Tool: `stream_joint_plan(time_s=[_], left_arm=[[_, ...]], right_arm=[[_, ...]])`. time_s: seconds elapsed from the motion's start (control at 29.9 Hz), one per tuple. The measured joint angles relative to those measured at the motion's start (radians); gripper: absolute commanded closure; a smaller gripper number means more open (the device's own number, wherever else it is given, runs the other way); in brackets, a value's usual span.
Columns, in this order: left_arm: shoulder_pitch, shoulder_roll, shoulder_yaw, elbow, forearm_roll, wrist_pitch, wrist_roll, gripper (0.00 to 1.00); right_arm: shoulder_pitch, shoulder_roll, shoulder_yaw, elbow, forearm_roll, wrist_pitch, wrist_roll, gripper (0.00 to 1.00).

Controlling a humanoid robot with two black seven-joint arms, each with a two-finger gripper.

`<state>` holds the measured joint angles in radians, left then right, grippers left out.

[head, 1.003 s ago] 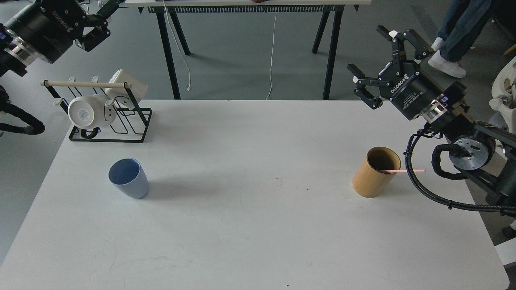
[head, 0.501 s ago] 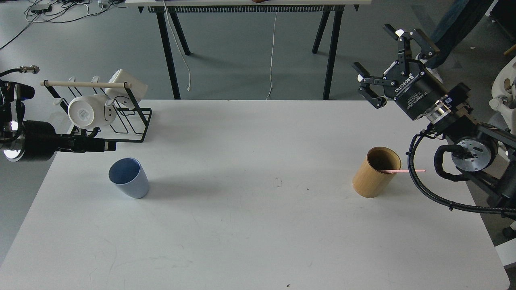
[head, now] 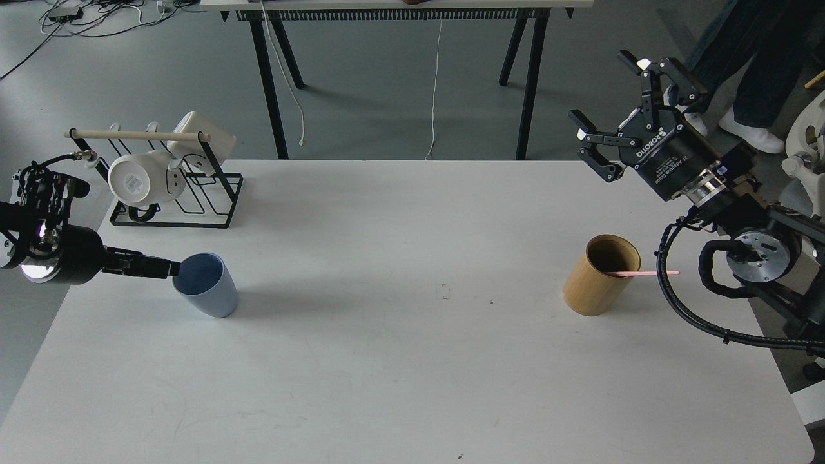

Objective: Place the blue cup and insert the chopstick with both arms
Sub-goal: 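Lower the left gripper into the blue cup's opening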

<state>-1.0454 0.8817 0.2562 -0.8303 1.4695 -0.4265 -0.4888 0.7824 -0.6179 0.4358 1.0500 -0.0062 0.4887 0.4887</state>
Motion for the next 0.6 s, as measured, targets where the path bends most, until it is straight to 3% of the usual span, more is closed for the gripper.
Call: stream_joint_plan(time_s=[0.3, 0.6], left_arm=[[0.004, -0.037, -0.004, 0.033, -0.003, 0.000, 0.000, 0.06], [0.030, -0.060, -0.013, 0.034, -0.016, -0.004, 0.000, 0.22]], right_arm=[[-0.006, 0.000, -0.001, -0.012, 0.000, 0.000, 0.000, 0.06], [-0.016, -0.005, -0.002, -0.024, 0.000, 0.000, 0.000, 0.06]])
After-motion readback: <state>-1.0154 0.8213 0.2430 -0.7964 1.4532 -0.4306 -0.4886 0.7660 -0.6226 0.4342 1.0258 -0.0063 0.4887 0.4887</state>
